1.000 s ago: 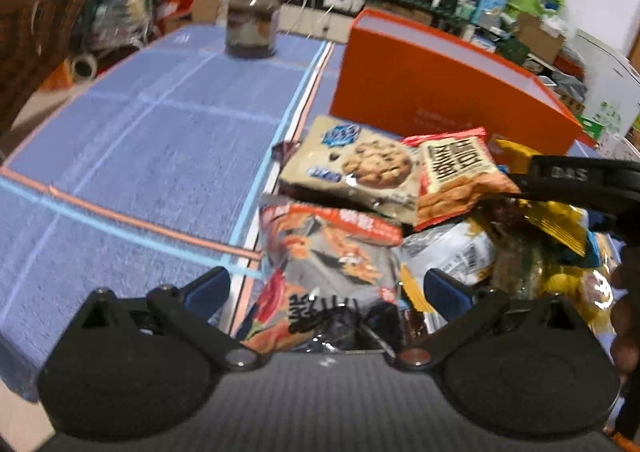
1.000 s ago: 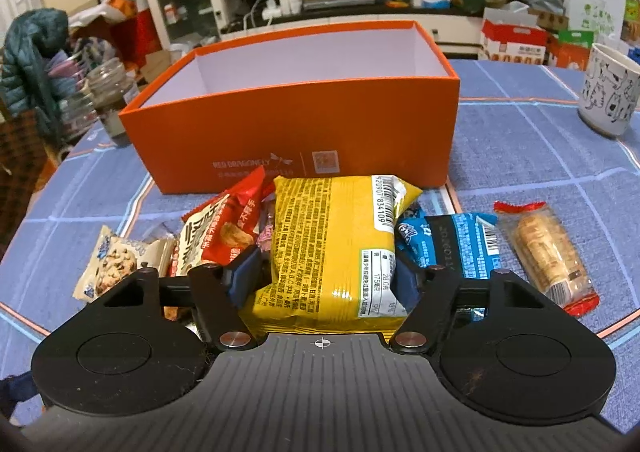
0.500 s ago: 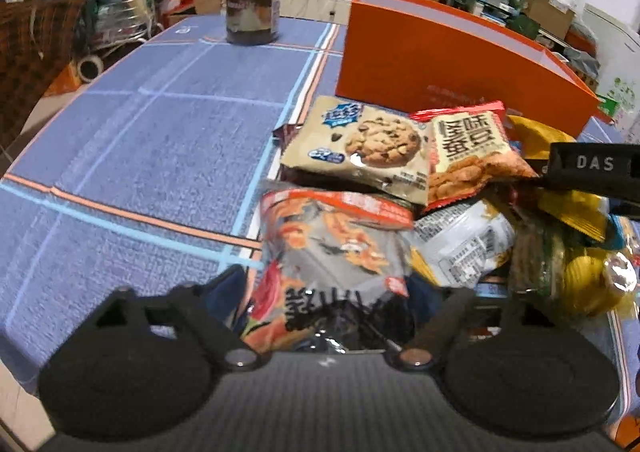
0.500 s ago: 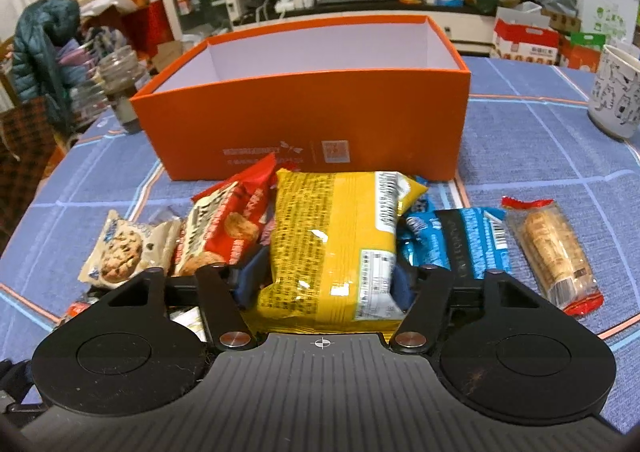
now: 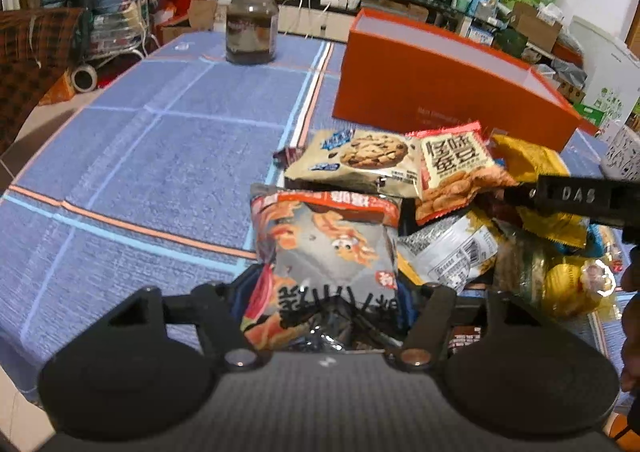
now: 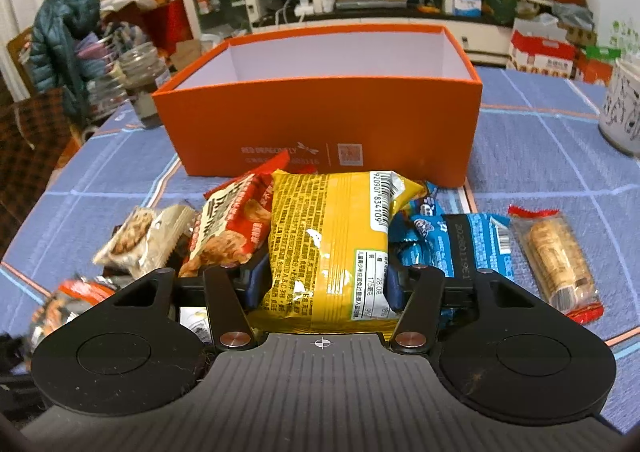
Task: Organize snacks
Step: 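Lift the yellow chip bag with the right gripper while the left gripper grasps the silver-red snack bag, then carry both bags over the orange box and open both grippers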
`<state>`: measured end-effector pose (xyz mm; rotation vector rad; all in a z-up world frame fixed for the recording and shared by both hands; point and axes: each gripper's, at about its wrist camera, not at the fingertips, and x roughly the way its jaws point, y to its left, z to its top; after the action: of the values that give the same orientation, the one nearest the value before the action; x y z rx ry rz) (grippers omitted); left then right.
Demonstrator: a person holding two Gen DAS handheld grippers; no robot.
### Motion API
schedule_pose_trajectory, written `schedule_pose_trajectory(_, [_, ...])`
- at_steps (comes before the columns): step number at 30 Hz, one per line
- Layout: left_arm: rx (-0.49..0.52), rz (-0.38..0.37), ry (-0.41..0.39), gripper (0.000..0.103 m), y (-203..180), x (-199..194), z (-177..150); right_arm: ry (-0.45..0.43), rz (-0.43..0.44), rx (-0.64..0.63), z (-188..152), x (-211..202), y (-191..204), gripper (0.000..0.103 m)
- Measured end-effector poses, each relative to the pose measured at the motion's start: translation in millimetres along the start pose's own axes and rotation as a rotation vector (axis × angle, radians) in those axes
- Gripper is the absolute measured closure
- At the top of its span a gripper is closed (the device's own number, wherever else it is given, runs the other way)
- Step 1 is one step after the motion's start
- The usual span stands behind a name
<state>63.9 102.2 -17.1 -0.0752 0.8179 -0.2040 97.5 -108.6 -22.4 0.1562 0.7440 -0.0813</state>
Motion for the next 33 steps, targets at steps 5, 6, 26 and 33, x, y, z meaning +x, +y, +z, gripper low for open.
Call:
schedule_pose_trajectory(5, [-0.001, -0.001, -0.037, 0.039, 5.8, -13.9, 1.2, -0.036, -0.002, -0.065, -2.2, -12.0, 3.8, 0.062])
schedule_pose_trajectory(6, [-0.001, -0.005, -0.040, 0.039, 6.5, -15.4, 1.6, -0.044, -0.003, -0.081, -2.7, -14.4, 5.2, 0.062])
schedule_pose_trajectory(26, [-0.006, -0.029, -0.110, 0.039, 18.1, -40.1, 3.1, -0.157, 0.049, -0.162, -3.7, -46.4, 1.0, 0.063])
schedule_pose_trajectory(33, [0.045, 0.009, -0.224, 0.039, 12.0, -56.9, 5.5, -0.176, 0.063, -0.165, -4.8, -52.3, 3.5, 0.063])
